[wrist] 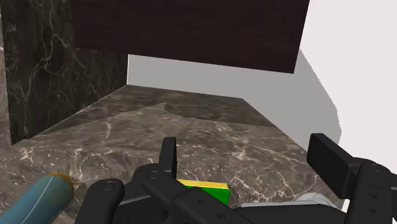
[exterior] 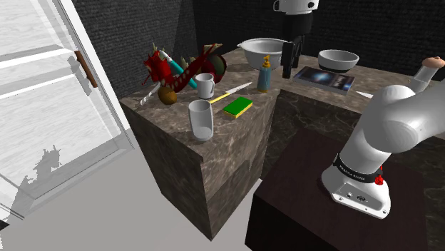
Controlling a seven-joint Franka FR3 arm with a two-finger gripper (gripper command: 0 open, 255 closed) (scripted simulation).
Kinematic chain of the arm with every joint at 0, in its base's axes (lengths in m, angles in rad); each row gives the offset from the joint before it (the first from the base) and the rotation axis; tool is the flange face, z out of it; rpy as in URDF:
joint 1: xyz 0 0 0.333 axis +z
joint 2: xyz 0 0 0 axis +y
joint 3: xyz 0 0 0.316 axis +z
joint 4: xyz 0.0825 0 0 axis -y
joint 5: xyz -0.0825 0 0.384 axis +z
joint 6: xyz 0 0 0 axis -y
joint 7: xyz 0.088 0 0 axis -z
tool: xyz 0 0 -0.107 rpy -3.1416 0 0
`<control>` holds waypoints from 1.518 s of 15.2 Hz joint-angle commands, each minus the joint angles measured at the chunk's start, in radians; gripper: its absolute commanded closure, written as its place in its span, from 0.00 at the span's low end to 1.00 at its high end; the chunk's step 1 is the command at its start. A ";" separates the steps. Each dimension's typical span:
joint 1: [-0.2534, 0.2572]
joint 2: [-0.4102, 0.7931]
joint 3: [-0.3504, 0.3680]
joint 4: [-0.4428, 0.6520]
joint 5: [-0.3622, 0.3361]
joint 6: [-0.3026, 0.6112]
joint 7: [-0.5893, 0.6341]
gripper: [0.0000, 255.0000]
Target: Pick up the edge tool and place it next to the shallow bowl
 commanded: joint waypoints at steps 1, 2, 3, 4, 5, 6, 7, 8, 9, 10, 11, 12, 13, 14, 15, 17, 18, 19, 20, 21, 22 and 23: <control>0.000 0.000 0.000 0.000 0.000 0.000 0.000 0.00; -0.011 0.033 0.016 0.005 0.012 0.029 0.046 0.00; -0.023 0.067 0.032 0.012 0.023 0.057 0.091 0.00; -0.035 0.102 0.048 0.021 0.033 0.085 0.135 0.00; -0.047 0.138 0.062 0.031 0.041 0.112 0.180 0.00; -0.059 0.174 0.076 0.042 0.048 0.139 0.224 0.00; -0.072 0.211 0.089 0.054 0.054 0.165 0.268 0.00; -0.084 0.248 0.101 0.068 0.058 0.190 0.312 0.00; -0.096 0.285 0.113 0.083 0.061 0.215 0.356 0.00; -0.109 0.323 0.123 0.099 0.062 0.238 0.399 0.00; -0.120 0.361 0.132 0.116 0.062 0.261 0.443 0.00; -0.132 0.399 0.141 0.134 0.061 0.282 0.486 0.00; -0.144 0.436 0.148 0.152 0.058 0.303 0.529 0.00; -0.154 0.474 0.155 0.172 0.055 0.322 0.572 0.00; -0.165 0.511 0.160 0.192 0.050 0.341 0.615 0.00; -0.185 0.585 0.167 0.235 0.038 0.374 0.700 0.00; -0.193 0.621 0.168 0.257 0.031 0.390 0.742 0.00; -0.201 0.657 0.168 0.279 0.024 0.404 0.783 0.00; -0.209 0.692 0.167 0.302 0.017 0.418 0.824 0.00; -0.215 0.726 0.165 0.325 0.009 0.430 0.864 0.00; -0.222 0.760 0.161 0.348 0.001 0.442 0.904 0.00; -0.227 0.793 0.157 0.372 -0.006 0.453 0.943 0.00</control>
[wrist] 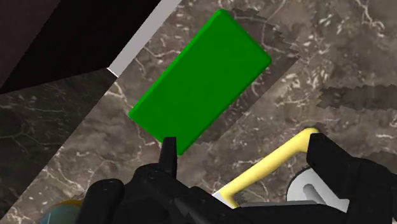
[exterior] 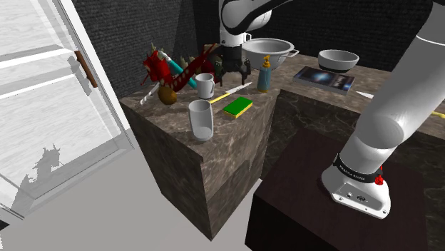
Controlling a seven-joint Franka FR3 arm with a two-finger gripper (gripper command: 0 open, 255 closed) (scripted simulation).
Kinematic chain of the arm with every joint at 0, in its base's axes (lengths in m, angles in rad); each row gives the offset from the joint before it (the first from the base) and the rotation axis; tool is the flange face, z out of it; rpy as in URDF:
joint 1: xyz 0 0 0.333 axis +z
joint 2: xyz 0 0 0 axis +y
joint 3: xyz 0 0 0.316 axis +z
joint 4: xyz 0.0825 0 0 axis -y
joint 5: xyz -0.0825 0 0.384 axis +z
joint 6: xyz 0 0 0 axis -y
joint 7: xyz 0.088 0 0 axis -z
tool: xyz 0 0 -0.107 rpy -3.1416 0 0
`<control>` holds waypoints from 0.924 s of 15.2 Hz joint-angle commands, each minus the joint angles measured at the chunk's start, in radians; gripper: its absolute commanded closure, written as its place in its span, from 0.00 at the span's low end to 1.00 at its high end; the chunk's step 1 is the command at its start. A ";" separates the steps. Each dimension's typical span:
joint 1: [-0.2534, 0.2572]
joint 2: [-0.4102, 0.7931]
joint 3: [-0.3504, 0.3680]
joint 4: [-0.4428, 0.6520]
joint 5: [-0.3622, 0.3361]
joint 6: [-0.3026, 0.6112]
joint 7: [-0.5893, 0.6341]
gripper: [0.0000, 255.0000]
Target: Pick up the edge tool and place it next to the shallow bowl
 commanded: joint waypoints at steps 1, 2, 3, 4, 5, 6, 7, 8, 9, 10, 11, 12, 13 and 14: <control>-0.012 0.077 -0.009 0.055 -0.017 0.019 0.081 0.00; -0.017 0.108 -0.016 0.079 -0.024 0.028 0.119 0.00; -0.021 0.139 -0.023 0.103 -0.030 0.037 0.155 0.00; -0.025 0.169 -0.031 0.127 -0.035 0.045 0.190 0.00; -0.029 0.199 -0.041 0.150 -0.040 0.052 0.225 0.00; -0.032 0.227 -0.050 0.173 -0.043 0.059 0.259 0.00; -0.036 0.255 -0.060 0.196 -0.047 0.066 0.291 0.00; -0.039 0.282 -0.071 0.219 -0.049 0.072 0.323 0.00; -0.040 0.287 -0.073 0.223 -0.049 0.073 0.329 0.00; -0.039 0.291 -0.074 0.215 -0.050 0.086 0.329 0.00; -0.038 0.296 -0.074 0.208 -0.050 0.098 0.330 0.00; -0.038 0.301 -0.074 0.201 -0.051 0.110 0.330 0.00; -0.037 0.307 -0.075 0.194 -0.052 0.122 0.331 0.00; -0.036 0.312 -0.075 0.188 -0.053 0.134 0.331 0.00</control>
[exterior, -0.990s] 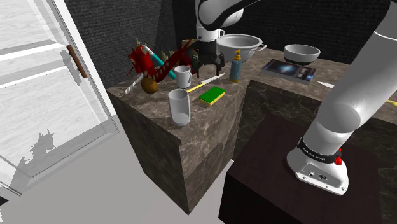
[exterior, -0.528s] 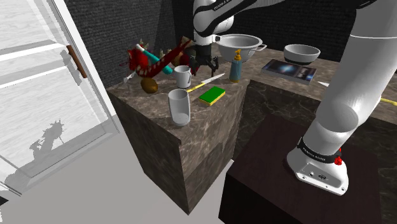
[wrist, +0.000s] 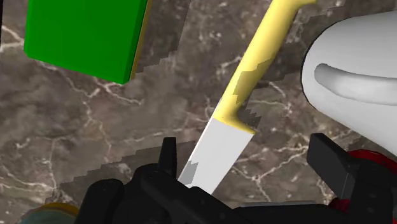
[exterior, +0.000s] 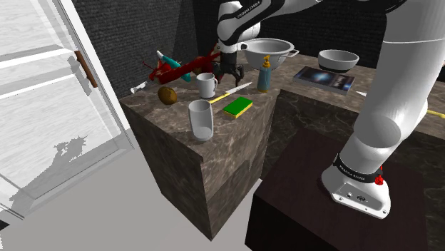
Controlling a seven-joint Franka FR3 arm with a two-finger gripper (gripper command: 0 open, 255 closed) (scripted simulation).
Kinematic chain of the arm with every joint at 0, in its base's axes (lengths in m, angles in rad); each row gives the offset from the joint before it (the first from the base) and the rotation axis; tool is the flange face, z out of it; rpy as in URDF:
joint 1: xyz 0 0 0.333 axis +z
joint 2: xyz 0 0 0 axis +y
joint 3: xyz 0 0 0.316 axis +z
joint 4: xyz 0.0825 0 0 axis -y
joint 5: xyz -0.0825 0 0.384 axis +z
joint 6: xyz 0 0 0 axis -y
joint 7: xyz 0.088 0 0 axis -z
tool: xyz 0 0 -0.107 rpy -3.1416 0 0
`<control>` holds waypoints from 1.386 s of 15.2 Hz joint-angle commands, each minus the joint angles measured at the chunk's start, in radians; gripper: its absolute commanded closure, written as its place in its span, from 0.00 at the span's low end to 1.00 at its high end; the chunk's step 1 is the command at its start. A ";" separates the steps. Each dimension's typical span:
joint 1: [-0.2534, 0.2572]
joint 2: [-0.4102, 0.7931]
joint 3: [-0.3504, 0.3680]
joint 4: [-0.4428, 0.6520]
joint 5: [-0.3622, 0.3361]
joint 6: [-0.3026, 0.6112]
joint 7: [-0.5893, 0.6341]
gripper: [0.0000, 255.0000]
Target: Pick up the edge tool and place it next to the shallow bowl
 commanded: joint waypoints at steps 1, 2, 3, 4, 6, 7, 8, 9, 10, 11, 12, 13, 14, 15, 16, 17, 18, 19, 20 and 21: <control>0.006 0.038 0.004 -0.020 -0.002 0.026 -0.001 0.00; 0.007 0.047 0.003 -0.030 -0.004 0.044 0.000 0.00; 0.008 0.047 0.002 -0.030 -0.003 0.044 0.000 0.00; 0.009 0.047 0.002 -0.030 -0.003 0.044 0.000 0.00; 0.009 0.047 0.001 -0.030 -0.003 0.044 0.000 0.00; 0.010 0.047 0.000 -0.030 -0.003 0.044 0.000 0.00; 0.010 0.047 0.000 -0.030 -0.003 0.044 0.000 0.00; 0.010 0.047 0.000 -0.030 -0.003 0.044 0.000 0.00; 0.010 0.047 0.000 -0.030 -0.003 0.044 0.000 0.00; 0.010 0.046 0.000 -0.031 -0.003 0.045 0.000 1.00; 0.010 0.045 0.000 -0.031 -0.002 0.045 -0.001 1.00; 0.010 0.045 0.000 -0.032 -0.002 0.045 0.000 1.00; 0.010 0.045 0.001 -0.032 -0.002 0.045 0.000 1.00; 0.010 0.045 0.001 -0.032 -0.002 0.045 0.000 1.00; 0.010 0.045 0.000 -0.032 -0.002 0.045 0.000 1.00; 0.010 0.045 0.001 -0.032 -0.002 0.045 0.000 1.00; 0.010 0.045 0.001 -0.032 -0.002 0.045 0.000 1.00; 0.010 0.046 0.001 -0.032 -0.002 0.045 0.000 1.00; 0.010 0.047 0.000 -0.030 -0.003 0.044 0.000 1.00; 0.009 0.040 0.001 -0.025 -0.002 0.033 -0.001 1.00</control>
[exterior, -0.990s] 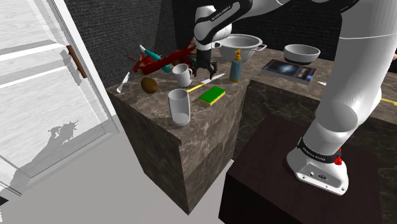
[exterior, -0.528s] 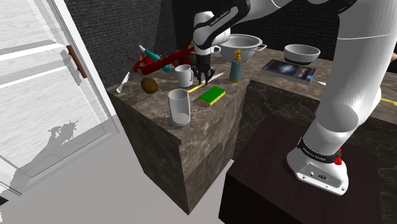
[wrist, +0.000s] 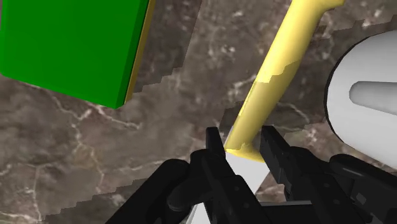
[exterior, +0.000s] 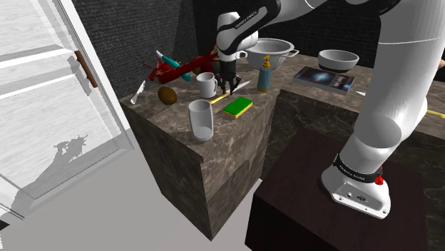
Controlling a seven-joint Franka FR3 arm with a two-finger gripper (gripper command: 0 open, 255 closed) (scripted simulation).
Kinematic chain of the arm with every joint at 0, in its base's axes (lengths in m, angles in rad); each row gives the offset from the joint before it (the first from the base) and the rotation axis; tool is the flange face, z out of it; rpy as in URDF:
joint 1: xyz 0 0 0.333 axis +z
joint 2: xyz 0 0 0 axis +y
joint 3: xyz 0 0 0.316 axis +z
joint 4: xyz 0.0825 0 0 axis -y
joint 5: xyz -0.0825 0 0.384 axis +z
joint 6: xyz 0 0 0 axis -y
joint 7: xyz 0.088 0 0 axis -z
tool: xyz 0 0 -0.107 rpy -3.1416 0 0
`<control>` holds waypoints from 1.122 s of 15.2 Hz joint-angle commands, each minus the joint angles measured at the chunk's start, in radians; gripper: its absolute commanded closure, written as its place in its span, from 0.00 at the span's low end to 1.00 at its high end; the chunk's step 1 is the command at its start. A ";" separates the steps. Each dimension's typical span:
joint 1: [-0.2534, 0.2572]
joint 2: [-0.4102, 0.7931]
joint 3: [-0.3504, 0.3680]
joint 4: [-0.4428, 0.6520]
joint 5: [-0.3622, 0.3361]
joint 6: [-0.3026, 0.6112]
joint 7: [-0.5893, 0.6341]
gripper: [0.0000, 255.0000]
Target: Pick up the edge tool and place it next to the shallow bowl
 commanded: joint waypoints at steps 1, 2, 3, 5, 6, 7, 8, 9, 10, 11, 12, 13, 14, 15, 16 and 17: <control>-0.001 -0.009 0.000 0.009 0.001 -0.018 -0.001 1.00; -0.001 -0.015 0.000 0.015 0.002 -0.030 -0.001 1.00; -0.002 -0.021 0.001 0.021 0.003 -0.042 -0.002 1.00; -0.002 -0.033 0.001 0.032 0.005 -0.065 -0.002 1.00; -0.003 -0.038 0.002 0.039 0.006 -0.077 -0.002 1.00; -0.003 -0.044 0.002 0.046 0.006 -0.089 -0.002 1.00; -0.003 -0.049 0.002 0.052 0.007 -0.101 -0.002 1.00; -0.003 -0.054 0.002 0.060 0.008 -0.113 -0.002 1.00; -0.004 -0.059 0.002 0.067 0.009 -0.125 -0.002 1.00; -0.004 -0.063 0.003 0.074 0.009 -0.138 -0.002 1.00; -0.004 -0.068 0.003 0.082 0.010 -0.150 -0.002 1.00; -0.004 -0.072 0.003 0.090 0.011 -0.162 -0.002 1.00; -0.004 -0.076 0.003 0.098 0.011 -0.174 -0.002 1.00; -0.005 -0.080 0.003 0.107 0.012 -0.187 -0.002 1.00; -0.005 -0.084 0.003 0.115 0.012 -0.199 -0.002 1.00; -0.005 -0.087 0.003 0.124 0.013 -0.211 -0.002 1.00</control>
